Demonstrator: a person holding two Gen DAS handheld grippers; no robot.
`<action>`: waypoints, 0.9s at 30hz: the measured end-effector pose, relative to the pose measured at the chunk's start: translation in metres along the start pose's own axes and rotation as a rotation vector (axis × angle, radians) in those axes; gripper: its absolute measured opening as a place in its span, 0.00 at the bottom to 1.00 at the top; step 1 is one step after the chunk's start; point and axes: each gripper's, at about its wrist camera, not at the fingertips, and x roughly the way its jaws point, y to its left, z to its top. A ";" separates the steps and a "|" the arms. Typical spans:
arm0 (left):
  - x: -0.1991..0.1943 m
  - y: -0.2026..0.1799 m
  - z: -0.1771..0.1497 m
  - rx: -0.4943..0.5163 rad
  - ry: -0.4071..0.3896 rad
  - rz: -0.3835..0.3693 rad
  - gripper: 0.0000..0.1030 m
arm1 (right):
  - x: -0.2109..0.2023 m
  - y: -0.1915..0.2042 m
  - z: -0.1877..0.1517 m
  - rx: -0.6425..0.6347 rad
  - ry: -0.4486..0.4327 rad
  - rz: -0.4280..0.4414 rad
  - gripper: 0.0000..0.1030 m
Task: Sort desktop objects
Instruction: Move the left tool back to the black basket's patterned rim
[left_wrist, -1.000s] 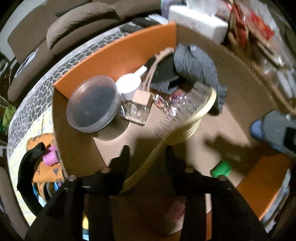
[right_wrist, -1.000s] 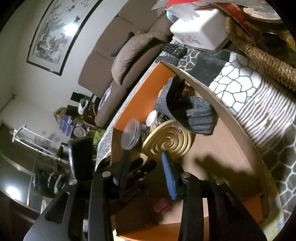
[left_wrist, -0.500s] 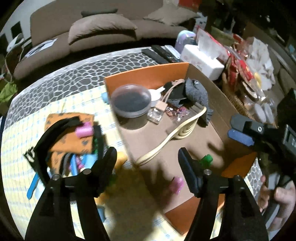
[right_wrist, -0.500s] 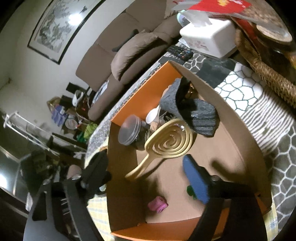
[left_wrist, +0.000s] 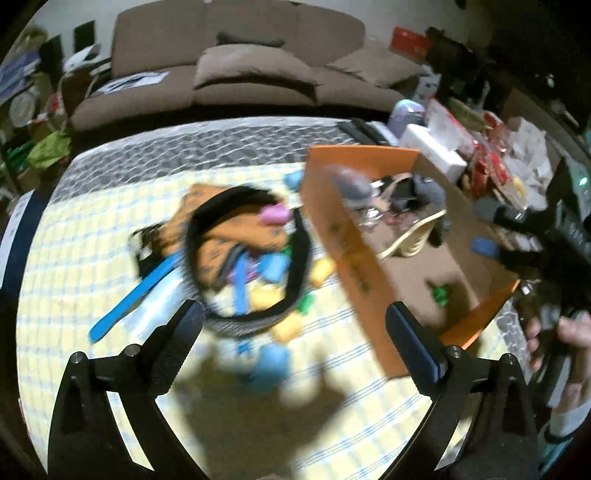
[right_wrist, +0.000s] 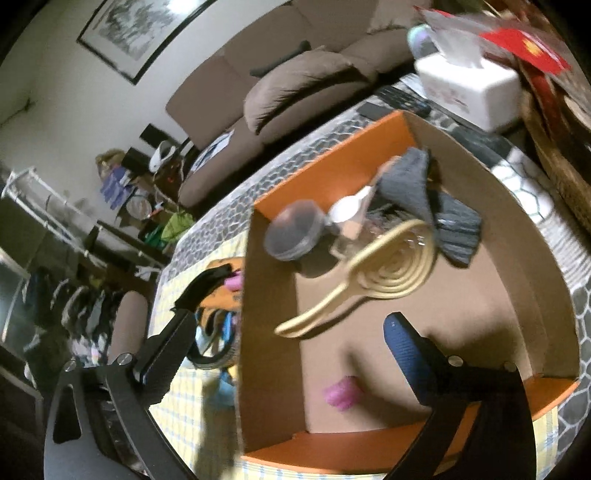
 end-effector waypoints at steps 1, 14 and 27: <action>-0.001 0.009 -0.005 -0.015 0.001 0.007 0.96 | 0.001 0.005 0.000 -0.010 0.000 0.003 1.00; -0.007 0.110 -0.045 -0.284 -0.027 -0.026 0.96 | 0.059 0.098 -0.031 -0.202 0.093 0.027 1.00; 0.016 0.182 -0.052 -0.536 -0.042 -0.176 0.99 | 0.133 0.165 -0.087 -0.492 0.204 -0.057 1.00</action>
